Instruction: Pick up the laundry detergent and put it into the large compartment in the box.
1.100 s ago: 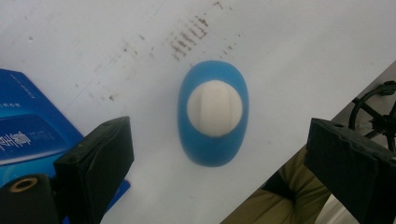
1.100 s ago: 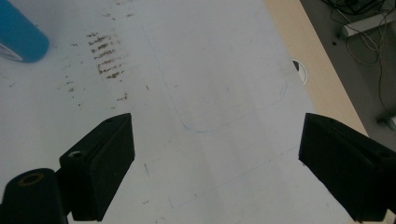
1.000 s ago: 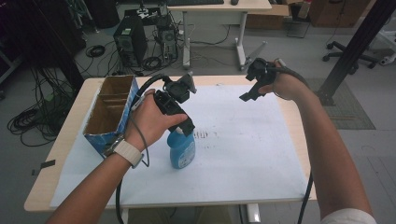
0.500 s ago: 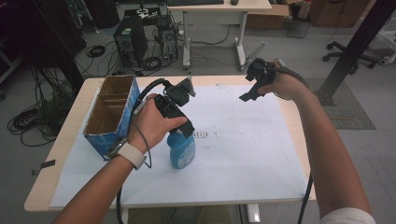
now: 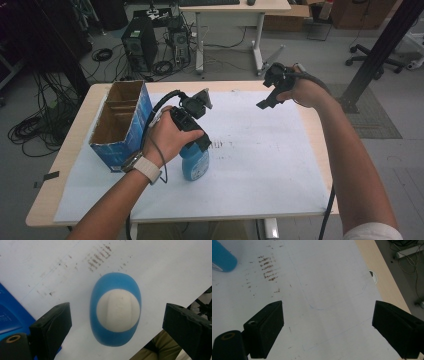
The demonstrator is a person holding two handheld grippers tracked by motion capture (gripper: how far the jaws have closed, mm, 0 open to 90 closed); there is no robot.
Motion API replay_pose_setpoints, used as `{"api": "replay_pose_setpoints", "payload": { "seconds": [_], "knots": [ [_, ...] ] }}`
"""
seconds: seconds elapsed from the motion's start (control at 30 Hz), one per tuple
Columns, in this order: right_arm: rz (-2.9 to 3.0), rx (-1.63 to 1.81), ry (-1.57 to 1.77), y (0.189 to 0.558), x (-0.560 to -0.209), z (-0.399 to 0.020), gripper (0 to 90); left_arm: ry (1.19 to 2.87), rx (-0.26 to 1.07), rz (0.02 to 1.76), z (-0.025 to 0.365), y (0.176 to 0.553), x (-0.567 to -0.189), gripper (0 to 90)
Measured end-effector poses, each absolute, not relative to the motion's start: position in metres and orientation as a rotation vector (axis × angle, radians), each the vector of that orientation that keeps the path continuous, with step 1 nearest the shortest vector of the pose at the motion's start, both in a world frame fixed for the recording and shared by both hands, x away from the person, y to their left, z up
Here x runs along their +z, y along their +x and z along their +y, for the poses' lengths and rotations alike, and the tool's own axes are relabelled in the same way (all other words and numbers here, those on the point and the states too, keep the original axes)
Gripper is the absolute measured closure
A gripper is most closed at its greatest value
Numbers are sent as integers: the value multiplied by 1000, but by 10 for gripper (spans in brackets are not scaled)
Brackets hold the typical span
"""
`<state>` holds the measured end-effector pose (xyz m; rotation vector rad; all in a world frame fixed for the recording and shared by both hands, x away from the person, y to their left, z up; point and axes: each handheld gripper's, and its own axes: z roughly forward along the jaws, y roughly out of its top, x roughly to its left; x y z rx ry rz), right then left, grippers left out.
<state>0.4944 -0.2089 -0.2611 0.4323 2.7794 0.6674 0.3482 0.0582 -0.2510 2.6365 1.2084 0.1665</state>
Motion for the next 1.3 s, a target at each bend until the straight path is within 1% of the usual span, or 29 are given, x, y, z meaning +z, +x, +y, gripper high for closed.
{"api": "replay_pose_setpoints", "payload": {
  "seconds": [0.67, 0.87, 1.3],
  "knots": [
    [2784, 662, 420, 493, -262, -203, 102, 2637, 155, 1222, 57, 349, -272, 88],
    [2792, 652, 419, 492, -262, -202, 103, 2616, 155, 1235, 58, 351, -278, 94],
    [2791, 656, 413, 493, -263, -202, 103, 2635, 152, 1235, 57, 354, -287, 112]
  ]
}}
